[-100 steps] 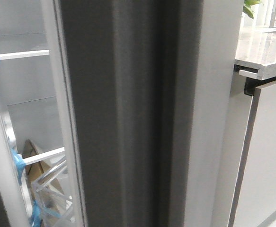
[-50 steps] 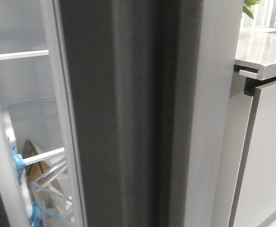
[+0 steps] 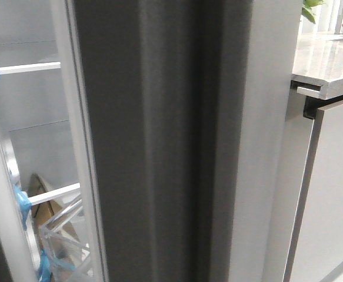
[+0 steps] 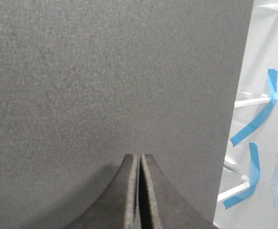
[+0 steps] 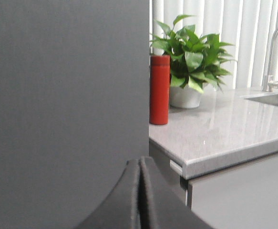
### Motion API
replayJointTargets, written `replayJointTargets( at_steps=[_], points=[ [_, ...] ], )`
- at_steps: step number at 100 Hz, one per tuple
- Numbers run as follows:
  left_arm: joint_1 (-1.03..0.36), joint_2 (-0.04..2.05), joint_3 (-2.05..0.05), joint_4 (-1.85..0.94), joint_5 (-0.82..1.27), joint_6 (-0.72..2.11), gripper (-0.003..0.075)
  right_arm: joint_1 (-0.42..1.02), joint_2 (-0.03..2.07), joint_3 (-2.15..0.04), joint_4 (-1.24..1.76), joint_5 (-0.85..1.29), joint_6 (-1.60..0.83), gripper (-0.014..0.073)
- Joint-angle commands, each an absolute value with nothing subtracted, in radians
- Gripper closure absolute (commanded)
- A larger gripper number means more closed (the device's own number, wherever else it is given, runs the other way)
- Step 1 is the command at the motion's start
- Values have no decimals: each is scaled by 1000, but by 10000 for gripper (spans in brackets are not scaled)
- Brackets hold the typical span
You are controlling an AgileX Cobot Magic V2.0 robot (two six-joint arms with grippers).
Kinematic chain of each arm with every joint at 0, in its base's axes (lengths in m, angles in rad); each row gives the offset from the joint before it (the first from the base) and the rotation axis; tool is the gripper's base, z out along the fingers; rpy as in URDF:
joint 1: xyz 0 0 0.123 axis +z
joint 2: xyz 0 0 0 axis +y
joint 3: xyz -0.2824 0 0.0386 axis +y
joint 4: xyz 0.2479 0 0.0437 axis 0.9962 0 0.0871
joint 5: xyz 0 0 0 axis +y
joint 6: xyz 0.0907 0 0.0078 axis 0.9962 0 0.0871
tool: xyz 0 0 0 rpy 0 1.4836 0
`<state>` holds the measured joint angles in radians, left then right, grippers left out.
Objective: Close fridge door
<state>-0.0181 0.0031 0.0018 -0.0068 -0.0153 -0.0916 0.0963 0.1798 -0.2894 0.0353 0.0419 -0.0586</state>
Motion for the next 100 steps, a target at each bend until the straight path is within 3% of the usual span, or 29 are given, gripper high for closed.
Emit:
replayJointTargets(
  at_steps=[1, 34, 73, 100],
  points=[
    [-23, 22, 30, -8, -92, -95, 741, 118, 264, -431, 23, 24, -57, 670],
    [-23, 22, 30, -8, -92, -95, 741, 297, 449, -772, 23, 80, -57, 670],
    [-23, 22, 30, -8, -92, -95, 741, 611, 567, -939, 84, 95, -57, 670],
    [-23, 22, 30, -8, -92, -95, 741, 743, 725, -1028, 84, 95, -57, 670]
  ],
)
